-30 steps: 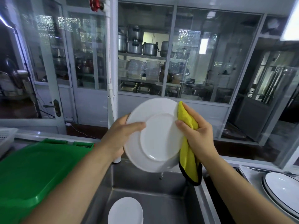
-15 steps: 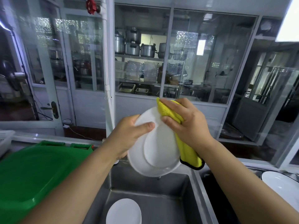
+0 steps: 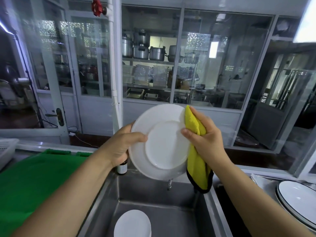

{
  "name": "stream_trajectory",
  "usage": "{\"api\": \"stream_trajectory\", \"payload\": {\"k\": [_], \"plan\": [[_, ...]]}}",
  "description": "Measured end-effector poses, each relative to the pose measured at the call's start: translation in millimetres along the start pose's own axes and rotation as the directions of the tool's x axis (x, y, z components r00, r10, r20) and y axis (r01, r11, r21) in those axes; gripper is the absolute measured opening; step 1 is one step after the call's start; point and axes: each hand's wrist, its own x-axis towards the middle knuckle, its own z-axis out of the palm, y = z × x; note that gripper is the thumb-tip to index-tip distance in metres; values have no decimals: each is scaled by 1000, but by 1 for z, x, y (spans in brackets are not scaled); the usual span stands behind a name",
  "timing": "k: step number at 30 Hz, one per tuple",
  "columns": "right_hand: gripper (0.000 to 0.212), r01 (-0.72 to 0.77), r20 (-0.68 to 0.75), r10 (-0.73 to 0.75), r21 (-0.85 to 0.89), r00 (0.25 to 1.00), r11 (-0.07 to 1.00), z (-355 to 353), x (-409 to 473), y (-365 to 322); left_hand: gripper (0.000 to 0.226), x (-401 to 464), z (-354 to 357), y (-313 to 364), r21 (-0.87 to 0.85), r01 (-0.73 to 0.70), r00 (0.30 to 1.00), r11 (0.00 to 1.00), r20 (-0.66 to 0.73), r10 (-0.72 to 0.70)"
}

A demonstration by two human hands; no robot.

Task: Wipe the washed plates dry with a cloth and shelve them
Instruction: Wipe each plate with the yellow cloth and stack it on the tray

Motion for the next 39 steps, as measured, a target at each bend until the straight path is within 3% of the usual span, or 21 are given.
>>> {"api": "stream_trajectory", "payload": {"k": [4,8,16,22,25,27,30,33,39], "plan": [[62,187,69,-176,-207,982,960,-4,11,-3,69,3,0,0,7,29,1000,1000,-3,-29],[53,340,128,-316,-411,940,846,-10,20,-3,32,-1,7,-2,-47,-38,996,998,-78,35],[53,294,32,-315,-459,949,838,-12,9,12,38,3,14,-5,-262,-137,944,955,-327,46],[49,296,-54,-446,-675,893,675,19,-36,27,27,11,32,-9,-455,-195,883,869,-467,-46],[46,414,55,-582,-756,812,507,38,-54,34,51,15,41,-14,-520,-157,892,839,-439,-105],[44,492,111,-643,-744,758,452,45,-59,34,54,15,46,-18,-530,-123,900,839,-416,-131],[42,531,139,-677,-739,723,415,54,-52,24,43,14,52,-25,-517,-43,919,855,-357,-169],[39,524,165,-654,-751,738,402,64,-43,10,41,10,55,-28,-523,29,935,852,-286,-208],[35,604,218,-697,-705,683,372,65,-40,7,52,7,43,-24,-544,49,935,837,-269,-230]]}}
